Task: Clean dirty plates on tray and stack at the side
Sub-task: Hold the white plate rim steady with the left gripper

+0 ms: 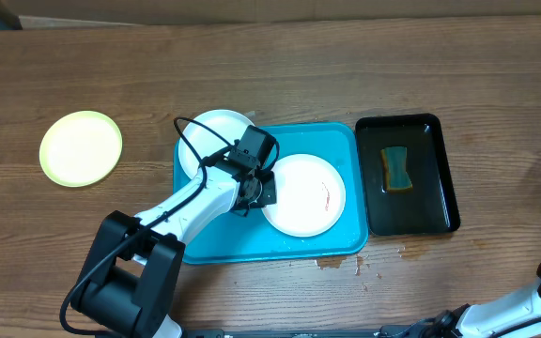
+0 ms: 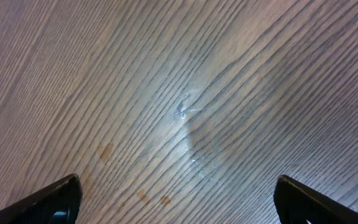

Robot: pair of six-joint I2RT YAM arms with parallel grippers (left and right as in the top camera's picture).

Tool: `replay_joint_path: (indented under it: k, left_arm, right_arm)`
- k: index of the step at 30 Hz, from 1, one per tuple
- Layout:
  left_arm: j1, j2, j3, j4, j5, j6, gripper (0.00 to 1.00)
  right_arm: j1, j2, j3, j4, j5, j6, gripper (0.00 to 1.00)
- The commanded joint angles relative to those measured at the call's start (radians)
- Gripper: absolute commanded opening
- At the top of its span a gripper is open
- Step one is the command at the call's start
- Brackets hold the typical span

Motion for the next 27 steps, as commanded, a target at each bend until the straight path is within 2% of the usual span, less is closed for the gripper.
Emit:
replay_joint_path:
  k: [1, 2, 3, 4, 6, 8, 13, 15, 18, 21, 25, 27]
  left_arm:
    - [0.027, 0.009, -0.005, -0.013, -0.047, -0.087, 0.05]
    - [0.028, 0.009, -0.006, -0.013, -0.042, -0.095, 0.09]
    - [0.029, 0.009, -0.006, -0.012, -0.038, -0.098, 0.2]
    - [0.029, 0.009, -0.006, -0.012, -0.04, -0.097, 0.35]
    - [0.029, 0.009, -0.006, -0.012, -0.048, -0.096, 0.41]
    - [0.029, 0.009, -0.006, -0.011, -0.064, -0.096, 0.4]
    - [0.029, 0.009, -0.006, 0.001, -0.071, -0.089, 0.11]
    - [0.029, 0.009, -0.006, 0.002, -0.06, -0.089, 0.06]
    - [0.029, 0.009, -0.006, 0.002, -0.051, -0.089, 0.07]
    - [0.029, 0.009, -0.006, 0.001, -0.051, -0.089, 0.13]
    - [0.029, 0.009, -0.006, 0.002, -0.051, -0.089, 0.15]
    - [0.029, 0.009, -0.006, 0.001, -0.049, -0.089, 0.2]
  right_arm:
    - [0.004, -0.013, 0.016, 0.006, 0.01, 0.005, 1.0]
    - [0.004, -0.013, 0.016, 0.006, 0.01, 0.005, 1.0]
    - [0.004, -0.013, 0.016, 0.006, 0.01, 0.005, 1.0]
    - [0.004, -0.013, 0.016, 0.006, 0.01, 0.005, 1.0]
    - [0.004, -0.013, 0.016, 0.006, 0.01, 0.005, 1.0]
    - [0.004, -0.013, 0.016, 0.006, 0.01, 0.005, 1.0]
    - [0.004, -0.013, 0.016, 0.006, 0.01, 0.005, 1.0]
    - [0.004, -0.013, 0.016, 0.006, 0.01, 0.005, 1.0]
    - [0.004, -0.013, 0.016, 0.006, 0.01, 0.005, 1.0]
    - [0.004, -0.013, 0.016, 0.006, 0.01, 0.005, 1.0]
    - [0.004, -0.013, 0.016, 0.006, 0.01, 0.005, 1.0]
    - [0.004, -0.013, 0.016, 0.006, 0.01, 0.005, 1.0]
